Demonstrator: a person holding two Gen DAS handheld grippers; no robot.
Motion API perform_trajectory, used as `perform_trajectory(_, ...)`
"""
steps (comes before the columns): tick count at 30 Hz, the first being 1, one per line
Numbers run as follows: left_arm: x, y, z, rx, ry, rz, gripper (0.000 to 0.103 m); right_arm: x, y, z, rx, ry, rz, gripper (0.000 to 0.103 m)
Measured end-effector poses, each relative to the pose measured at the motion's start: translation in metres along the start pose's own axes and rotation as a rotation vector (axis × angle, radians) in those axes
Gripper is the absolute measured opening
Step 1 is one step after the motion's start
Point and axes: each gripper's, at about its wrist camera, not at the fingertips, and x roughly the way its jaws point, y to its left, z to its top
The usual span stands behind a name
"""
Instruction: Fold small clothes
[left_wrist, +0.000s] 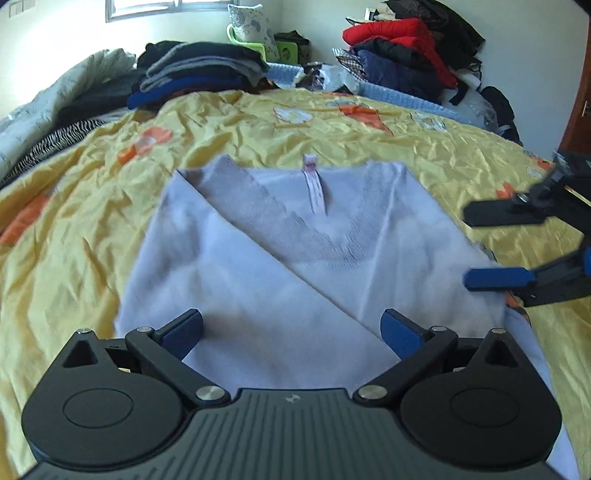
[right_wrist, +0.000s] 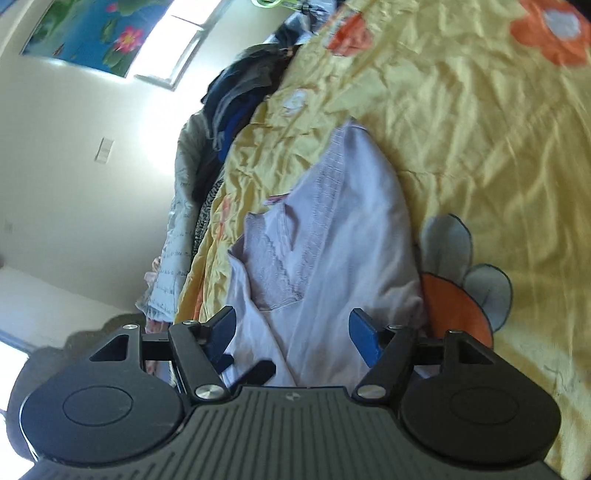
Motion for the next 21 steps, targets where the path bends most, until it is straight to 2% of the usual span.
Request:
perform_trajectory(1, 0.004, -0.002, -0.004, 0.001, 0.017, 0.003, 0.103, 0.003, -0.007, 0.001, 0.026, 0.005, 0.001, 0.07)
perform_trajectory(2, 0.008, -0.005, -0.009, 0.014, 0.019, 0.014, 0.103, 0.006, -0.014, 0.003, 0.048, 0.011, -0.009, 0.068)
perform_trajectory(3, 0.008, -0.01, -0.015, 0.052, -0.013, 0.032, 0.103, 0.009, -0.023, 0.003, 0.067, 0.016, -0.022, 0.059)
perform_trajectory(4, 0.009, -0.01, -0.019, 0.065, -0.036, 0.031, 0.103, 0.011, -0.03, 0.003, 0.085, 0.014, -0.01, 0.055)
perform_trajectory(6, 0.008, -0.005, -0.02, 0.039, -0.049, 0.013, 0.103, 0.009, -0.04, 0.003, 0.115, 0.009, 0.004, 0.044)
perform_trajectory(9, -0.004, 0.004, -0.017, 0.003, -0.034, -0.005, 0.103, 0.004, -0.04, -0.001, 0.101, 0.006, -0.018, 0.04)
perform_trajectory(10, -0.015, 0.01, -0.018, -0.025, -0.042, -0.012, 0.103, -0.001, -0.036, -0.003, 0.098, 0.003, -0.039, 0.041)
perform_trajectory(12, -0.044, 0.024, -0.025, -0.072, -0.084, -0.037, 0.103, -0.018, -0.024, -0.012, 0.058, 0.006, -0.041, 0.064)
perform_trajectory(14, -0.074, 0.042, -0.039, -0.129, -0.105, -0.074, 0.103, -0.046, -0.016, -0.029, -0.018, 0.012, -0.012, 0.076)
perform_trajectory(17, -0.103, 0.077, -0.07, -0.275, -0.071, -0.111, 0.103, -0.085, -0.027, -0.057, -0.045, 0.076, -0.013, 0.079)
perform_trajectory(20, -0.115, 0.105, -0.098, -0.448, 0.032, -0.157, 0.103, -0.113, -0.054, -0.087, 0.008, 0.177, -0.045, 0.077)
perform_trajectory(21, -0.115, 0.112, -0.106, -0.503, 0.073, -0.186, 0.103, -0.12, -0.06, -0.097, 0.013, 0.195, -0.048, 0.073)
